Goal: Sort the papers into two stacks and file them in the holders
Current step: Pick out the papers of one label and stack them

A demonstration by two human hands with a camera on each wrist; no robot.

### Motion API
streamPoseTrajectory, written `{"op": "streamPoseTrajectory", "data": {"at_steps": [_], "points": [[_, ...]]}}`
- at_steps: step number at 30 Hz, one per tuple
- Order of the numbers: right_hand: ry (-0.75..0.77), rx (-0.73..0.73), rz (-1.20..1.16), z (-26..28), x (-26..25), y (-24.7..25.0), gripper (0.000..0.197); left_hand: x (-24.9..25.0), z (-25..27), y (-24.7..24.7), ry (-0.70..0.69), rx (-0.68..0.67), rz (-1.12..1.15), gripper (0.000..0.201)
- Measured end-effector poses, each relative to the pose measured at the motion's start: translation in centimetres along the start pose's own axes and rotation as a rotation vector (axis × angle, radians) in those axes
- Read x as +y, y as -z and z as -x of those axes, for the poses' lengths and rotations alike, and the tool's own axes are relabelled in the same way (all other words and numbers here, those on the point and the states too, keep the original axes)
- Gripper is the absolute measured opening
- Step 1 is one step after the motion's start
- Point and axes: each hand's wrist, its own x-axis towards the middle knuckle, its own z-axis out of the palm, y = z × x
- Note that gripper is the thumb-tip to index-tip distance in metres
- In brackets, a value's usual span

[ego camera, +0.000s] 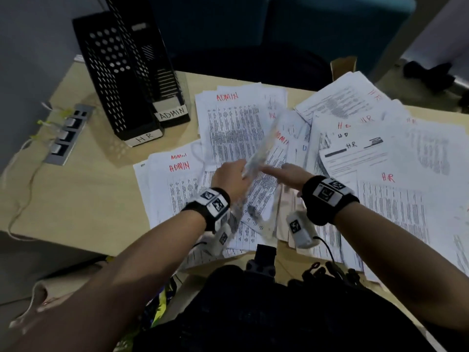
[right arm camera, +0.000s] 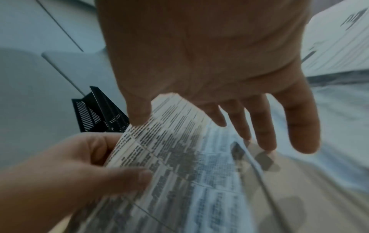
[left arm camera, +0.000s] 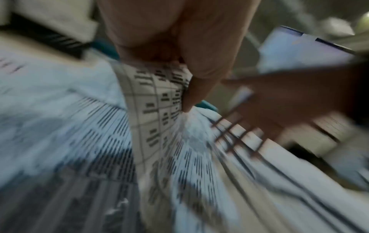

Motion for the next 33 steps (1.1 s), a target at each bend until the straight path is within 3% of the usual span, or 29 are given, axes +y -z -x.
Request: {"op": "streamPoseTrajectory", "data": {"at_steps": [2, 6, 8, 10, 11, 13, 15, 17, 19, 26, 30, 33], "points": [[0.002, 0.093, -0.221, -0.2, -2.1, -0.1, 0.078, 0.4, 1.2, 0.2, -0.130, -0.005, -0.113, 0.005], [-0.022, 0.291, -0.233, -1.5, -4.3, -0.2, 0.027, -1.0, 1.8, 1.1, -0.227, -0.174, -0.109, 0.024], [-0.047, 0.322, -0.194, -2.0, -4.5, 0.2, 0.017, -2.3, 0.6, 1.9, -0.042, -0.073, 0.084, 0.038], [-0.062, 0.333, -0.167, -2.5, -4.3, 0.6, 0.010, -4.1, -1.9, 2.7, 0.281, 0.131, 0.270, 0.052], [-0.064, 0.339, -0.162, -2.7, -4.2, 0.8, 0.009, -4.8, -3.3, 3.0, 0.454, 0.168, 0.294, 0.060], [-0.061, 0.360, -0.152, -3.0, -4.2, 1.2, 0.013, -5.6, -5.7, 3.6, 0.705, 0.126, 0.328, 0.073], [-0.047, 0.364, -0.171, -3.4, -4.5, 1.5, 0.023, -5.9, -7.4, 3.8, 0.754, 0.110, 0.469, 0.062], [-0.029, 0.372, -0.176, -3.5, -5.0, 1.9, 0.027, -5.5, -8.1, 4.2, 0.671, 0.139, 0.476, 0.035], [-0.009, 0.405, -0.174, -3.6, -5.1, 2.3, 0.027, -4.8, -7.8, 4.8, 0.544, 0.188, 0.421, 0.025], [0.127, 0.460, -0.384, -3.6, -7.0, 2.1, 0.020, -4.1, -2.3, 5.4, 0.033, 0.297, 0.120, 0.021], [0.293, 0.421, -0.532, -2.5, -9.5, 0.4, 0.051, -3.3, 0.0, 4.8, -0.110, 0.243, 0.037, 0.047], [0.311, 0.384, -0.491, -1.7, -10.4, -0.7, 0.060, -2.6, 0.8, 4.4, -0.170, 0.160, 0.042, 0.030]]}}
